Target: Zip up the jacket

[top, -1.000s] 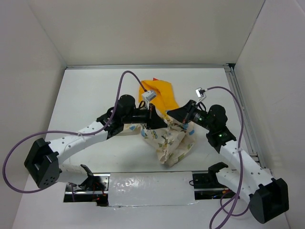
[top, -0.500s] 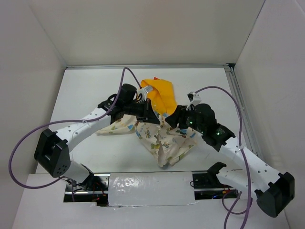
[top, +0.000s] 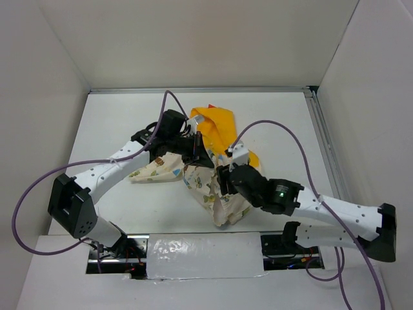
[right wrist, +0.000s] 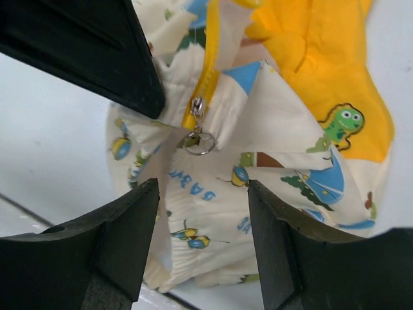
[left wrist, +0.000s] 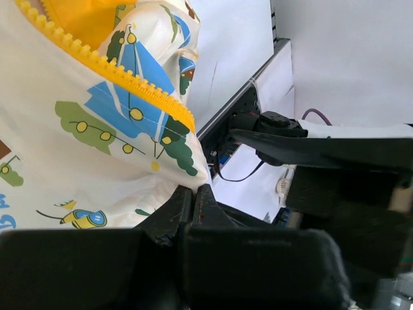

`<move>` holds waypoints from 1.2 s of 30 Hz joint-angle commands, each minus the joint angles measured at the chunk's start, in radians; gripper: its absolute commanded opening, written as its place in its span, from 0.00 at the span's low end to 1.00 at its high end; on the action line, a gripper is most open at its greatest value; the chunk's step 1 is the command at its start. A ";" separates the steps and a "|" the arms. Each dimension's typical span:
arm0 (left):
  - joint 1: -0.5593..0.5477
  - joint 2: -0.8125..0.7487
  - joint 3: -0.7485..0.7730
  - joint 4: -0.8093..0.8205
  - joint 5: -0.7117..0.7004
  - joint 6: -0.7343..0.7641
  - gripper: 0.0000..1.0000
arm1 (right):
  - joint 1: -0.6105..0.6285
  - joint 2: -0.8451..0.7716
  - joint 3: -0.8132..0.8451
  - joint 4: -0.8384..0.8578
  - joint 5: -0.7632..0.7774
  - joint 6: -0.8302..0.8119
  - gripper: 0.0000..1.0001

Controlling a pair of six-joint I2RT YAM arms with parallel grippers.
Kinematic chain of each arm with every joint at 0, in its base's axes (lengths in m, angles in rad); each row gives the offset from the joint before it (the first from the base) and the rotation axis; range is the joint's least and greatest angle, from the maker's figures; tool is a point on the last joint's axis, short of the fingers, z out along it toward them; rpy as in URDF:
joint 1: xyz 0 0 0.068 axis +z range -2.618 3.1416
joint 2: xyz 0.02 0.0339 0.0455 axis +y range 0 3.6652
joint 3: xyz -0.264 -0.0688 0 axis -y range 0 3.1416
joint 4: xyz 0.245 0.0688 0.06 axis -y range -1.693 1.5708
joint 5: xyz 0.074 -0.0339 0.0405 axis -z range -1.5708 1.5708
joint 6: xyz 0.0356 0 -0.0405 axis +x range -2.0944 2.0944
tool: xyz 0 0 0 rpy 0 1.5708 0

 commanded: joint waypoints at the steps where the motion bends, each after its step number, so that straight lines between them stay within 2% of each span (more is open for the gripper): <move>1: 0.008 0.015 0.047 -0.032 -0.002 -0.031 0.00 | 0.053 0.078 0.065 -0.085 0.221 0.014 0.64; 7: 0.008 0.010 0.042 -0.026 0.006 -0.045 0.00 | 0.077 0.120 0.056 0.035 0.200 -0.015 0.62; 9: 0.006 0.008 0.042 -0.021 0.008 -0.045 0.00 | 0.076 0.125 0.048 0.084 0.203 -0.024 0.58; 19: -0.001 0.008 0.045 -0.021 0.015 -0.025 0.00 | 0.061 0.203 0.074 0.147 0.146 -0.076 0.52; 23: -0.005 -0.008 0.031 -0.001 0.012 -0.014 0.00 | 0.056 0.189 0.067 0.170 0.154 -0.075 0.42; 27: -0.012 -0.010 0.036 -0.012 -0.003 -0.002 0.00 | 0.045 0.165 0.051 0.187 0.160 -0.075 0.22; 32: -0.021 -0.007 0.039 -0.015 -0.009 0.015 0.00 | 0.015 0.136 0.044 0.184 0.122 -0.089 0.15; 36: -0.025 -0.002 0.045 -0.033 -0.046 0.040 0.00 | 0.004 0.128 0.061 0.152 0.039 -0.141 0.14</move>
